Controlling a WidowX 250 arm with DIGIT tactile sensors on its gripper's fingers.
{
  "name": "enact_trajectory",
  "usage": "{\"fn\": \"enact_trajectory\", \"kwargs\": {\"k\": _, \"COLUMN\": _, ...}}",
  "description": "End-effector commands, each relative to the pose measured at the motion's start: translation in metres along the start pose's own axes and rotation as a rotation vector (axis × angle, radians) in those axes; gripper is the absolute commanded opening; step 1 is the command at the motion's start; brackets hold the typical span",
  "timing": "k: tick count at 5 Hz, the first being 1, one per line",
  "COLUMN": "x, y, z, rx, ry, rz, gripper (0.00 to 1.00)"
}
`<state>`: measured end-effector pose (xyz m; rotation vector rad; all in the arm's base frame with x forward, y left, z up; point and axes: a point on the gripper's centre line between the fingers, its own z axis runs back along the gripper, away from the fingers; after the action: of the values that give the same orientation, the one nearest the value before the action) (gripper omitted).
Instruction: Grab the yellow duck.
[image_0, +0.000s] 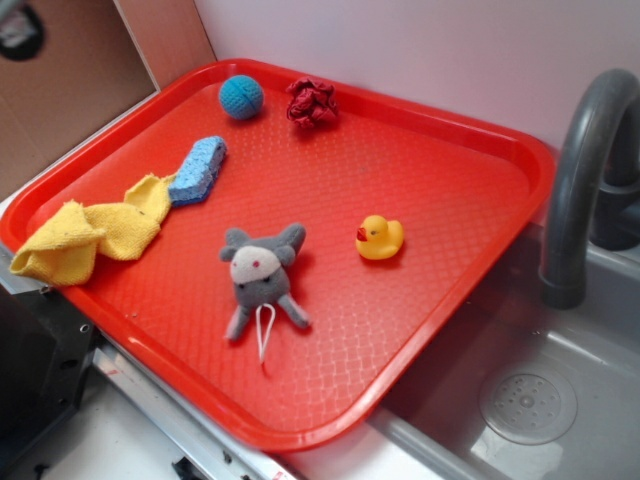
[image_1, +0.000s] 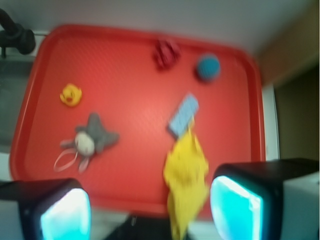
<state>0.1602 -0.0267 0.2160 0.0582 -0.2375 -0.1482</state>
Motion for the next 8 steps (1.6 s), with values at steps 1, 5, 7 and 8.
{"fn": "enact_trajectory", "kwargs": {"k": 1, "x": 0.056, "y": -0.052, "z": -0.048, "rx": -0.026, "ry": -0.020, "rz": -0.086, "gripper": 1.00}}
{"fn": "enact_trajectory", "kwargs": {"k": 5, "x": 0.099, "y": -0.099, "z": -0.150, "rx": -0.003, "ry": 0.097, "rz": -0.156, "gripper": 1.00}}
{"fn": "enact_trajectory", "kwargs": {"k": 7, "x": 0.087, "y": -0.109, "z": -0.180, "rx": -0.033, "ry": 0.163, "rz": -0.213, "gripper": 1.00}}
{"fn": "enact_trajectory", "kwargs": {"k": 8, "x": 0.079, "y": -0.113, "z": -0.190, "rx": -0.052, "ry": 0.194, "rz": -0.226, "gripper": 1.00}}
